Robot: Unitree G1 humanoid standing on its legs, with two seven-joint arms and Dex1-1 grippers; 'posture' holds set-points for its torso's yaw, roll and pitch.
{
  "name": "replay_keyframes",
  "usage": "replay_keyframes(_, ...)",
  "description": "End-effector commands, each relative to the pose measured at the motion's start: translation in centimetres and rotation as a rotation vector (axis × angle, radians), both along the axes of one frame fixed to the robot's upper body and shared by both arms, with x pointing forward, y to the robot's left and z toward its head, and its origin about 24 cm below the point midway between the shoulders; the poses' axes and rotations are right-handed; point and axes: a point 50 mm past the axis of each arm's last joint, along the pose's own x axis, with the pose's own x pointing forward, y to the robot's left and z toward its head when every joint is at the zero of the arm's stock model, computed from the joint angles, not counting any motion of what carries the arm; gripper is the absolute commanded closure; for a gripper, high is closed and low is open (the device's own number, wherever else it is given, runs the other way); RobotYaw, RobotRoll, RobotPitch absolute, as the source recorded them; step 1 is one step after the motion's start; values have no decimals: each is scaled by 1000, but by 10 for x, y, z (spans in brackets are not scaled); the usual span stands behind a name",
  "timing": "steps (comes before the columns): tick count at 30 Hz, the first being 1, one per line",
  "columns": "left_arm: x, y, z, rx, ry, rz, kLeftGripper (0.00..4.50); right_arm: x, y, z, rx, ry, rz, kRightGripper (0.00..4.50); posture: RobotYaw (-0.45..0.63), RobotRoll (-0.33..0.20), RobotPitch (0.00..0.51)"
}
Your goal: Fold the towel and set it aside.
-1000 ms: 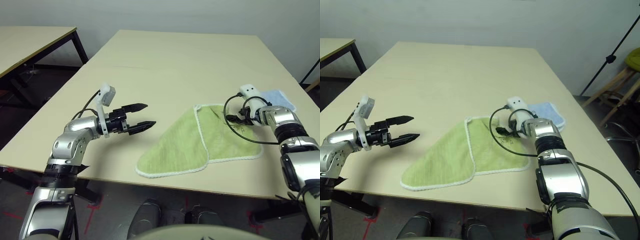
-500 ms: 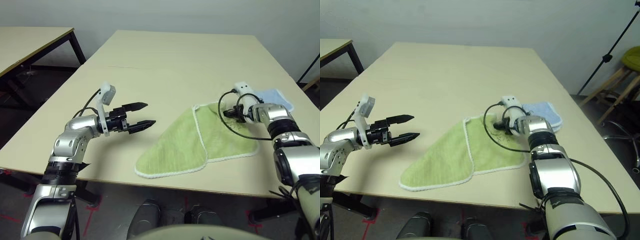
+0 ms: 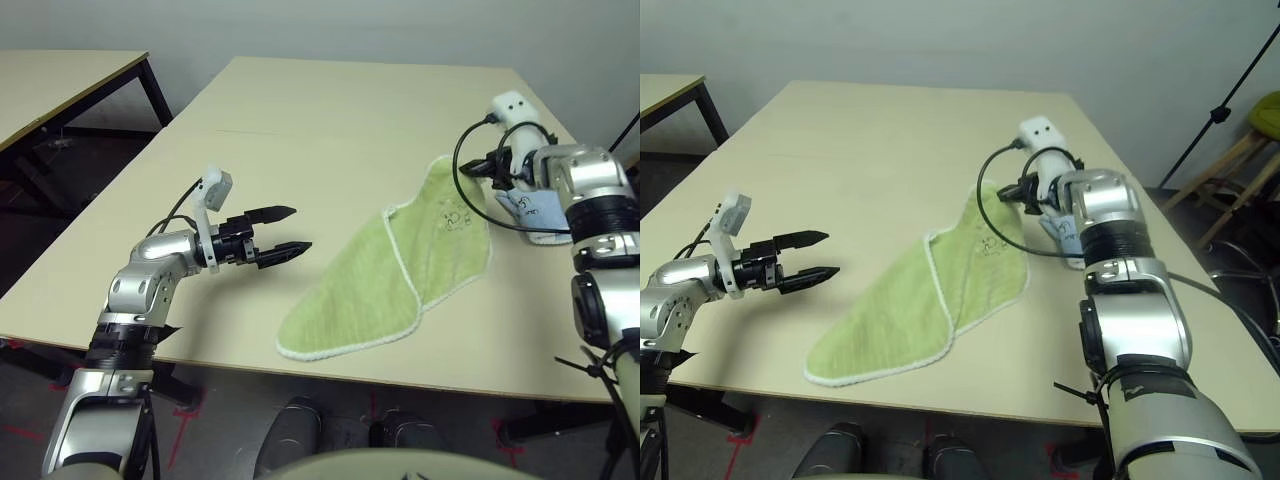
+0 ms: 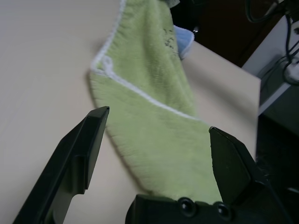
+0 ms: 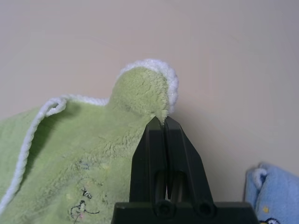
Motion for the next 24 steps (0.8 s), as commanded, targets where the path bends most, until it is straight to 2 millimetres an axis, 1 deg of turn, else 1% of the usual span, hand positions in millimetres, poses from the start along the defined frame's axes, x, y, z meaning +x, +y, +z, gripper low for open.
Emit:
replay_keyframes(1,-1,-33,10,-2,68,-35,0,3,8,24,-16,-65,8,4466,130,0,39)
replay_keyframes(4,-5,-58,11,25,123,-73,0,8,13,39,3,-116,-12,4466,135,0,40)
replay_keyframes(5,-5,-63,12,35,135,-75,0,10,15,42,7,-127,-18,4466,135,0,40)
replay_keyframes(9,7,-88,13,46,189,-57,0,17,18,44,-25,-155,-40,4466,148,0,43)
replay_keyframes(12,18,-117,15,52,243,-48,0,25,22,46,-46,-190,-54,4466,148,0,47)
replay_keyframes(13,20,-121,16,55,253,-47,0,26,23,46,-45,-195,-55,4466,148,0,47)
replay_keyframes(16,19,-144,10,107,257,-102,0,31,28,55,-53,-239,-57,4466,142,0,50)
replay_keyframes(20,19,-168,2,171,254,-130,0,34,40,73,-50,-298,-31,4466,129,0,54)
replay_keyframes(22,20,-175,-2,211,247,-136,0,35,44,81,-42,-320,-27,4466,127,0,53)
replay_keyframes(24,22,-181,-5,243,247,-135,0,35,45,84,-43,-331,-27,4466,132,0,52)
